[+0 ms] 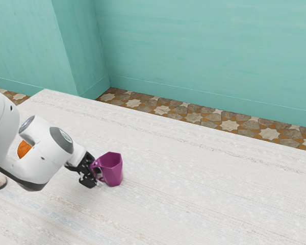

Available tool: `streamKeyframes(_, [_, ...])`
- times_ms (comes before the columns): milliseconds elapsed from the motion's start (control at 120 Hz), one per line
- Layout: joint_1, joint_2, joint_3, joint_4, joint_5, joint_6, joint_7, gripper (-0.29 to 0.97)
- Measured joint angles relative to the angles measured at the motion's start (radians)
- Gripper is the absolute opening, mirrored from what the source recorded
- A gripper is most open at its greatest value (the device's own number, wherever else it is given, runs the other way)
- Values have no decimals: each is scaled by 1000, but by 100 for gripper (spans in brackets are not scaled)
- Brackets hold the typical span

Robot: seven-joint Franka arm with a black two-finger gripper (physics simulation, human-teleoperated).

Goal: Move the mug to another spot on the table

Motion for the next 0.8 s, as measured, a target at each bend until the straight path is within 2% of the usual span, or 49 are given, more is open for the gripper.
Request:
streamKeyframes(133, [1,-64,4,-41,-13,-14,15,53])
streamKeyframes(250, [11,-202,8,-127,-6,-9,22,58])
streamKeyframes(308, [35,-273,8,-163,27,-7,20,60])
streamKeyframes(400, [72,-364,9,-177,216,-14,-22,62])
streamKeyframes(433, [89,-389,10,-169,313,-27,-48,62])
streamKeyframes(467, [104,-413,13,-125,444,-56,-86,63])
streamKeyframes(525, [112,-421,15,28,667,-142,-169,63])
streamKeyframes(592, [108,-338,16,287,846,-285,-285,64])
streamKeyframes(650, [118,-238,11,514,945,-433,-408,64])
streamKeyframes(725, [189,-114,-46,766,1033,-613,-574,65])
streamKeyframes(800, [232,-53,-101,918,1100,-768,-725,65])
